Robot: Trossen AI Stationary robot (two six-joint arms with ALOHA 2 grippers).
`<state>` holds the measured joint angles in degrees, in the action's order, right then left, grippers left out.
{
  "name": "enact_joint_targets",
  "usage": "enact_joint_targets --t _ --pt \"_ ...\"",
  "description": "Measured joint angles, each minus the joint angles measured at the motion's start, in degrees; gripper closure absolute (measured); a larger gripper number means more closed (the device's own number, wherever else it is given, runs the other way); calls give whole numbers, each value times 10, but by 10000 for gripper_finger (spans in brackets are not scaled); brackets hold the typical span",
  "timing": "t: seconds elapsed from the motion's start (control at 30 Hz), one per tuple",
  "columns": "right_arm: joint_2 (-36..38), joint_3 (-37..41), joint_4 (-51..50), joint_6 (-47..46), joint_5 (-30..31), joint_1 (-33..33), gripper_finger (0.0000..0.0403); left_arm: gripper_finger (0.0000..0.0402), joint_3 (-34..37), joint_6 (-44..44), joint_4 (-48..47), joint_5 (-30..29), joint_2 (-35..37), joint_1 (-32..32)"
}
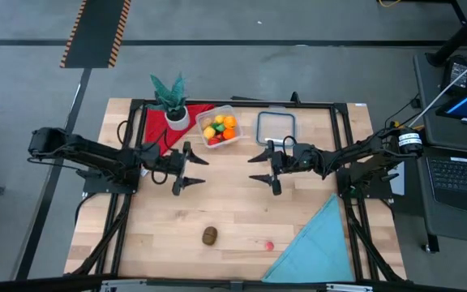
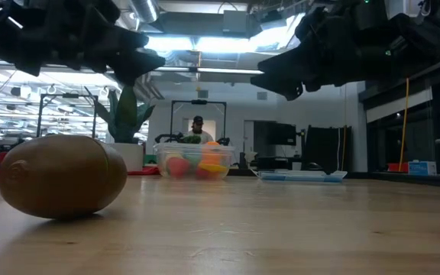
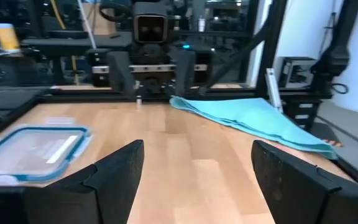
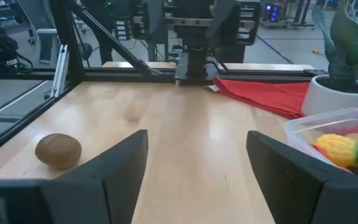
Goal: Pick and placing Produce into tupperware
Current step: Put the kiwi into the transparent bin
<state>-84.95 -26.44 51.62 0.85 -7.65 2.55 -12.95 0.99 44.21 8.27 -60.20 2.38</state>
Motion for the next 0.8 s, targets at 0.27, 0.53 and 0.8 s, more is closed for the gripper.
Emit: enact_joint_targets --t 0.27,0.53,0.8 --pt "0 0 -6 -5 1 0 128 113 0 16 0 0 0 -24" --pt "0 0 -6 -4 1 0 128 113 0 60 6 -1 16 -27" --pt "0 0 -6 -6 1 0 128 113 0 61 -15 24 72 -85"
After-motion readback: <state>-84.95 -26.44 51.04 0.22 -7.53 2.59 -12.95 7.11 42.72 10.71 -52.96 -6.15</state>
